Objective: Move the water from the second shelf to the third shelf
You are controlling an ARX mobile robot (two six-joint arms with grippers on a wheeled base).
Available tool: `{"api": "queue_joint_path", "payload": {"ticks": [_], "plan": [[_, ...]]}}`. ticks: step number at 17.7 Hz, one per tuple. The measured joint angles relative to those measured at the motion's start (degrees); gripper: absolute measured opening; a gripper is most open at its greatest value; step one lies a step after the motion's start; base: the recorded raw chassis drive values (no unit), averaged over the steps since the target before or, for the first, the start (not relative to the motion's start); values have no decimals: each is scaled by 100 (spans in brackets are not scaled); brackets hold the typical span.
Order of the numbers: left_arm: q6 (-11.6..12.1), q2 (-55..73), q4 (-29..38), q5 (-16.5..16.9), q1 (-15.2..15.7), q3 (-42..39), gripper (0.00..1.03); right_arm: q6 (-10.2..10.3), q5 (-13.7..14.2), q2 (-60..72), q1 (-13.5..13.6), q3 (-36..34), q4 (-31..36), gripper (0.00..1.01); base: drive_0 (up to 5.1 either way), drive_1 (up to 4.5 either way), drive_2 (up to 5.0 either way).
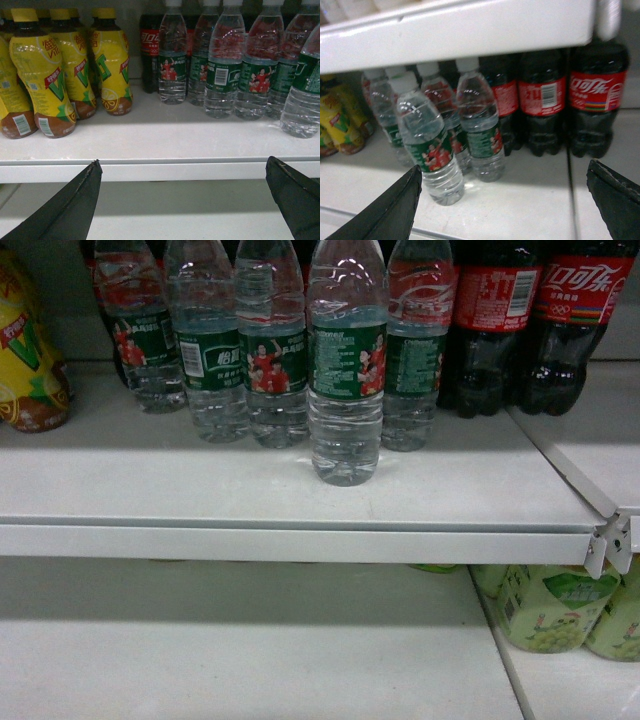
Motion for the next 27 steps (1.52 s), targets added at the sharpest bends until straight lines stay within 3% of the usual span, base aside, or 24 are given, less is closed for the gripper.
{"api": "queue_joint_path", "payload": {"ticks": [2, 4, 7, 9, 10, 11, 13, 15, 27], "plan": [[0, 0, 0, 0, 0, 2, 98, -37, 39, 308, 214, 2, 181, 98, 0, 0, 0], [0, 0, 0, 0, 0, 0, 98, -177, 83, 1036, 678, 50, 540, 98, 0, 0, 0], [0, 0, 0, 0, 0, 2, 98, -267, -48, 1967, 1075, 328, 763, 98, 0, 0, 0], [0, 0, 0, 0, 0, 2, 98, -264, -229, 2398, 1534, 1045, 675, 98, 0, 0, 0], [0, 0, 0, 0, 0, 2, 98, -262, 26, 2793, 1696, 1434, 719, 98, 0, 0, 0], [0, 0, 0, 0, 0, 2, 98, -216, 407, 3195, 1755, 1834, 713, 98, 0, 0, 0], [0, 0, 0, 0, 0, 2, 98, -162, 833, 3875, 1867, 2551, 511, 98, 0, 0, 0], [0, 0, 0, 2, 0, 2, 98, -151, 1019, 4135, 1878, 2870, 452, 98, 0, 0, 0], [0, 0, 0, 0, 0, 2, 98, -175, 1233, 4378, 1950, 3174, 413, 98, 0, 0, 0]]}}
